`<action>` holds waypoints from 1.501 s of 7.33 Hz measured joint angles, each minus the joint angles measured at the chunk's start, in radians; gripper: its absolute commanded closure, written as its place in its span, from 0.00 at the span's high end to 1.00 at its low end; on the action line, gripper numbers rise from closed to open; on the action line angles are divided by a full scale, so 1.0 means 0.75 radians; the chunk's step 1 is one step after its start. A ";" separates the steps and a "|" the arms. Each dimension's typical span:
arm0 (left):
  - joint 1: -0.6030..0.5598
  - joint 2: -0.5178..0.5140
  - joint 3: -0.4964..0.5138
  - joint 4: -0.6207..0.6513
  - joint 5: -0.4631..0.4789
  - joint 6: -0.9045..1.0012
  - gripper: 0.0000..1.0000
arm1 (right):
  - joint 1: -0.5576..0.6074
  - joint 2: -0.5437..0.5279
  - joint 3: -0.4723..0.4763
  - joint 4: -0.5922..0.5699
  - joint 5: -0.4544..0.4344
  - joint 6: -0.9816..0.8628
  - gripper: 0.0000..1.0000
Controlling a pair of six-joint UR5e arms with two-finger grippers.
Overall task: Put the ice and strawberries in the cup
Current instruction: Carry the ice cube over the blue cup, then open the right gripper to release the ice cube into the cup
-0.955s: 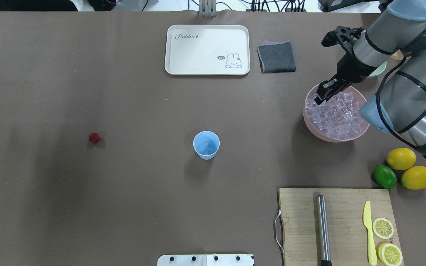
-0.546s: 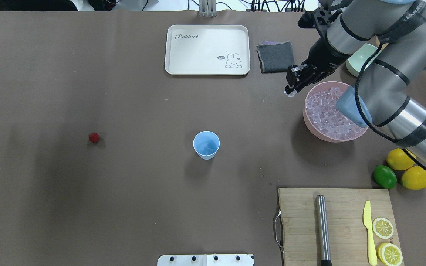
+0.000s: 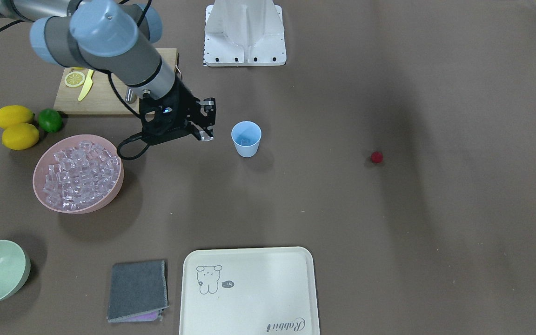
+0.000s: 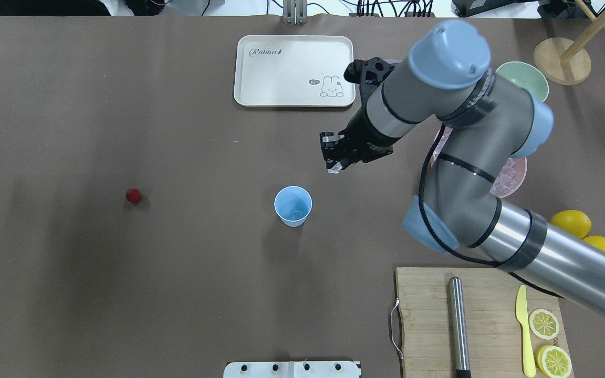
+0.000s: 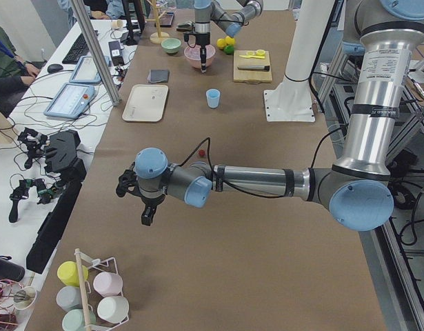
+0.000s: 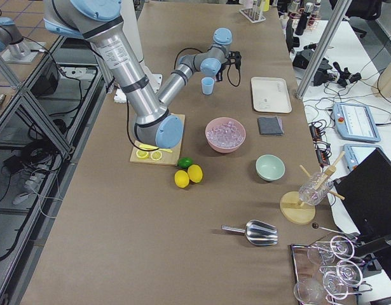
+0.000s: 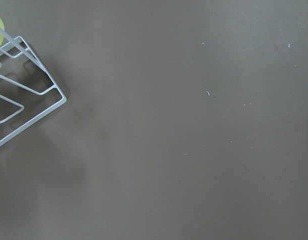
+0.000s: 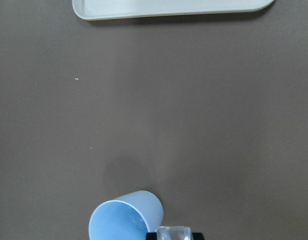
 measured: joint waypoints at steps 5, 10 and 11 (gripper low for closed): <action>0.000 0.009 0.005 0.002 0.000 0.007 0.98 | -0.209 0.060 -0.078 0.057 -0.255 0.168 0.51; 0.000 0.002 0.014 0.004 0.001 0.008 0.98 | -0.198 0.072 -0.091 0.058 -0.228 0.172 0.99; 0.000 -0.001 0.014 0.004 0.001 0.007 0.98 | -0.160 0.075 -0.088 0.057 -0.168 0.169 0.99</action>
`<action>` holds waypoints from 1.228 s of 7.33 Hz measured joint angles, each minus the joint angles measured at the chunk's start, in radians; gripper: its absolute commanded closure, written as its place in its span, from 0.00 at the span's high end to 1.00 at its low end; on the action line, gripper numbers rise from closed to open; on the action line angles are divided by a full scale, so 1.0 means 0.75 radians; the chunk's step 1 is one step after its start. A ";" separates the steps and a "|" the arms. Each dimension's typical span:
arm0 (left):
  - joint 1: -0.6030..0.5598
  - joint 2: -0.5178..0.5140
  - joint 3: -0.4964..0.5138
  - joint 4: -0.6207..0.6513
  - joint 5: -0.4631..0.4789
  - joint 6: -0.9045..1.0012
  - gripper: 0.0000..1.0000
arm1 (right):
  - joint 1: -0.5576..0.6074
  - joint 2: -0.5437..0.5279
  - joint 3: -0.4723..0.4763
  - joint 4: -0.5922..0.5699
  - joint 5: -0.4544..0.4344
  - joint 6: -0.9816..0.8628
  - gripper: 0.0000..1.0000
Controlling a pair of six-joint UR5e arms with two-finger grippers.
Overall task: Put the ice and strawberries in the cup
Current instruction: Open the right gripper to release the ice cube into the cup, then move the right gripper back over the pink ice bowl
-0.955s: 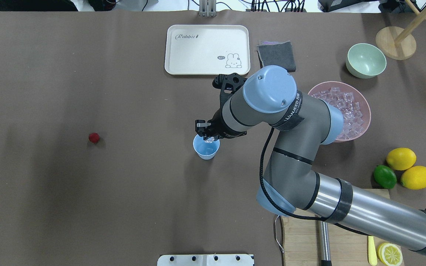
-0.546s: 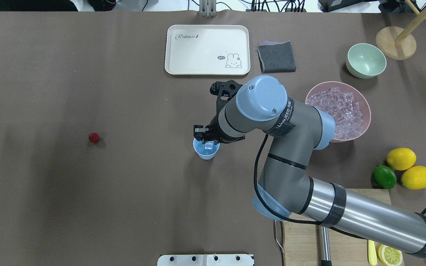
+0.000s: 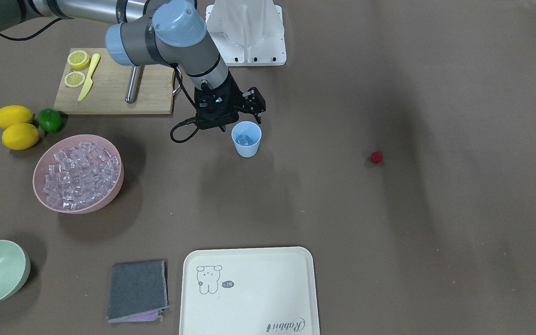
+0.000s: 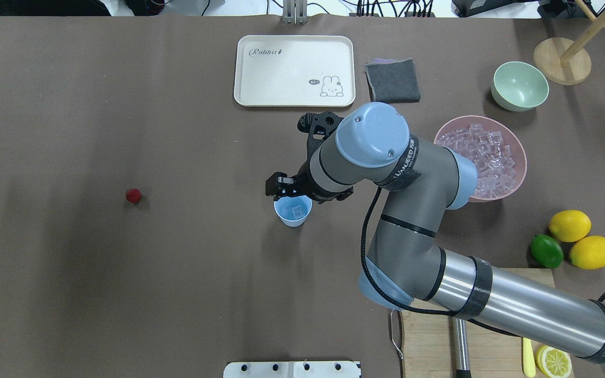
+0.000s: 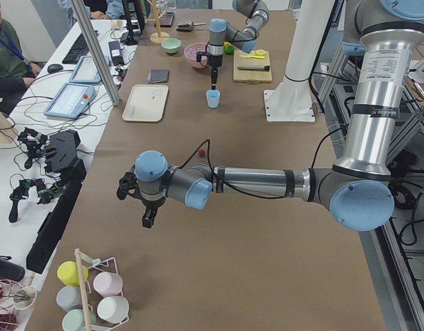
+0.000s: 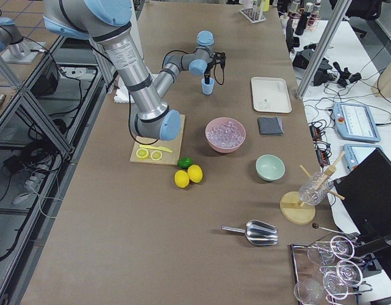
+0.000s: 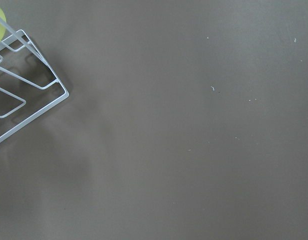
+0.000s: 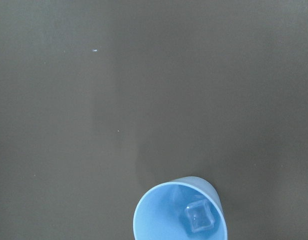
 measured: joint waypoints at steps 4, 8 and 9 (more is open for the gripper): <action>0.000 -0.024 -0.004 0.006 -0.001 -0.011 0.98 | 0.318 -0.064 0.012 -0.003 0.349 -0.164 0.99; 0.000 -0.040 -0.004 0.008 -0.002 -0.013 0.98 | 0.588 -0.244 0.001 -0.016 0.544 -0.568 0.99; 0.000 -0.041 -0.005 0.009 -0.004 -0.013 0.98 | 0.637 -0.297 -0.008 -0.024 0.517 -0.692 0.99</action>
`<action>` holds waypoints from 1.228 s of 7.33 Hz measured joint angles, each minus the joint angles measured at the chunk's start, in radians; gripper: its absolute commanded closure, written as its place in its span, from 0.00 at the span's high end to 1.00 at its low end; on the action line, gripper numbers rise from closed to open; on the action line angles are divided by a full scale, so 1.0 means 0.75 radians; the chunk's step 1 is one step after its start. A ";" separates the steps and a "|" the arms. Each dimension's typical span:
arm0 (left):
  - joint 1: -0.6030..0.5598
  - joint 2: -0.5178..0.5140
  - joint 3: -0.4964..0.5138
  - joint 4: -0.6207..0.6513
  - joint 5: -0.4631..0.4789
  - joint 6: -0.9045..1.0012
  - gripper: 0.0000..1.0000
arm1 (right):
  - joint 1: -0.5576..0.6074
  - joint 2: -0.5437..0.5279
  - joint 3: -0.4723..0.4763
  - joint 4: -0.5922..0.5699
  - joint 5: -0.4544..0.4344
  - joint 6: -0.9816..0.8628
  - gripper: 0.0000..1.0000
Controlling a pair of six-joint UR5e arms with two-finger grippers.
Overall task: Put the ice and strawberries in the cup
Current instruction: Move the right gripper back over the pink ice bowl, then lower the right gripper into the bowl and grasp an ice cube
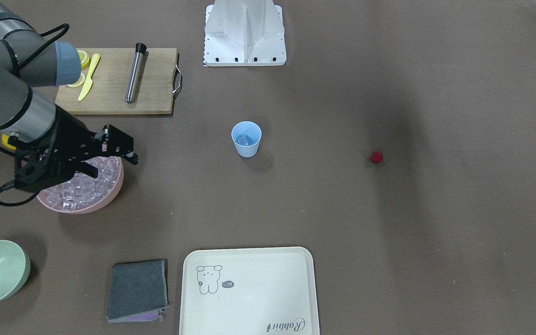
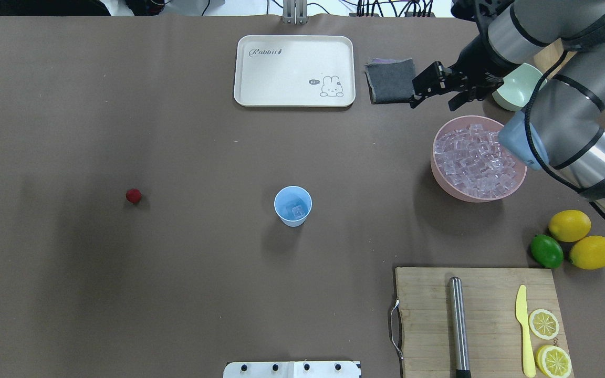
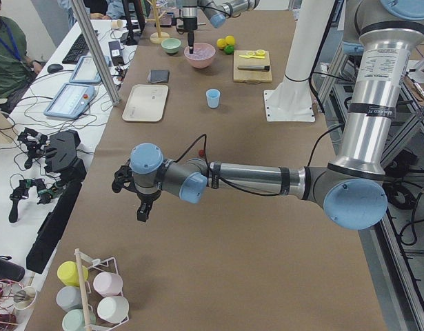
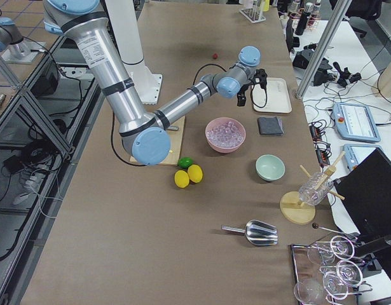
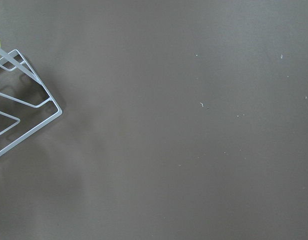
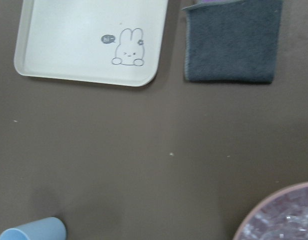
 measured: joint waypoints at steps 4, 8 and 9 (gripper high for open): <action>0.000 -0.001 -0.009 -0.003 -0.004 0.000 0.98 | 0.053 -0.082 0.009 -0.308 -0.266 -0.397 0.99; 0.001 -0.002 -0.008 -0.005 -0.004 0.000 0.98 | -0.048 -0.084 0.047 -0.510 -0.321 -0.415 0.91; 0.000 -0.002 -0.009 -0.006 -0.004 0.000 0.98 | -0.076 -0.085 0.051 -0.524 -0.321 -0.410 0.91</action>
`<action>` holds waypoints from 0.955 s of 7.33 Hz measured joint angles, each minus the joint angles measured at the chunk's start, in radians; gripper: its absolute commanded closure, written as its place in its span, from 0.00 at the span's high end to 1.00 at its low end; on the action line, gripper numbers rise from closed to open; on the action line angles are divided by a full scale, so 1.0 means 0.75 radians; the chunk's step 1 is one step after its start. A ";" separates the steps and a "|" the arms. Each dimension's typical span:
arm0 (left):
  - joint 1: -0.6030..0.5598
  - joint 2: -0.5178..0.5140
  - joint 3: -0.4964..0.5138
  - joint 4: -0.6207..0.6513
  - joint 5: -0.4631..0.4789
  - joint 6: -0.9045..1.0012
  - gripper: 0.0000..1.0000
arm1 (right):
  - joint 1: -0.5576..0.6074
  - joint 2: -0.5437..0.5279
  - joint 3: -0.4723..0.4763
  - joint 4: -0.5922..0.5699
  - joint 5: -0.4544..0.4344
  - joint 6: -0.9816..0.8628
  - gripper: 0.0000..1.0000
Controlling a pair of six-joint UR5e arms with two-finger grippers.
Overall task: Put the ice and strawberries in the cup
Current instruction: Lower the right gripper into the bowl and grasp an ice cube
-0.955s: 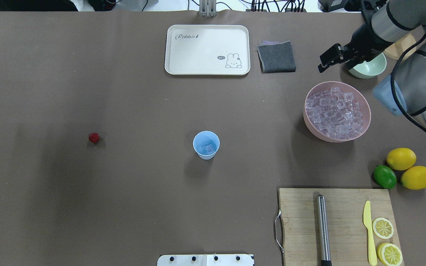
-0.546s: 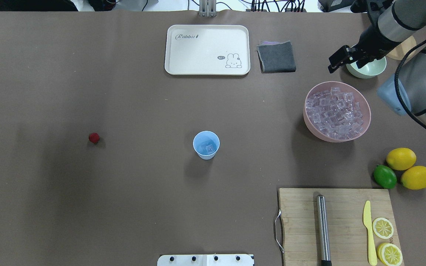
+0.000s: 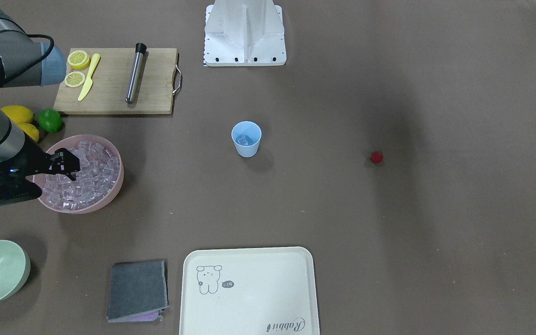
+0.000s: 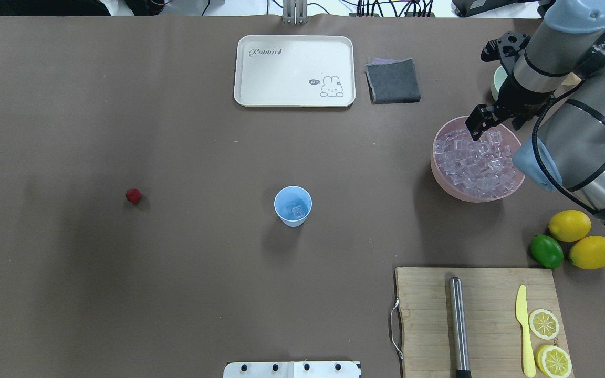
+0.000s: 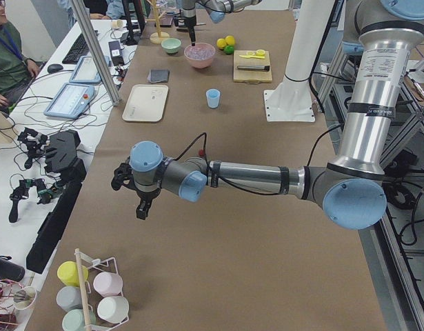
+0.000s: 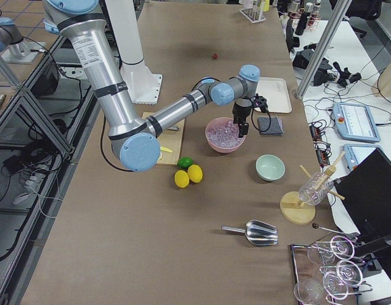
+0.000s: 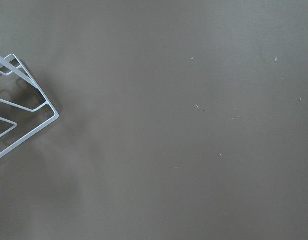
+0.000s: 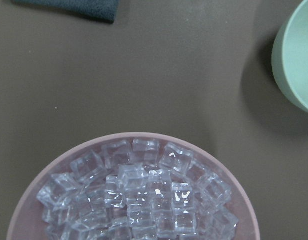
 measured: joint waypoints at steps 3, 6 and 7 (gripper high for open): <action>0.001 0.000 0.003 -0.003 0.000 0.000 0.98 | -0.079 -0.004 0.001 -0.008 -0.009 0.003 0.78; 0.002 -0.001 0.008 -0.005 0.000 0.000 0.98 | -0.097 -0.019 0.001 -0.008 -0.008 -0.011 0.60; 0.002 0.000 0.010 -0.005 0.000 0.001 0.98 | -0.100 -0.025 0.001 -0.008 -0.005 -0.012 0.49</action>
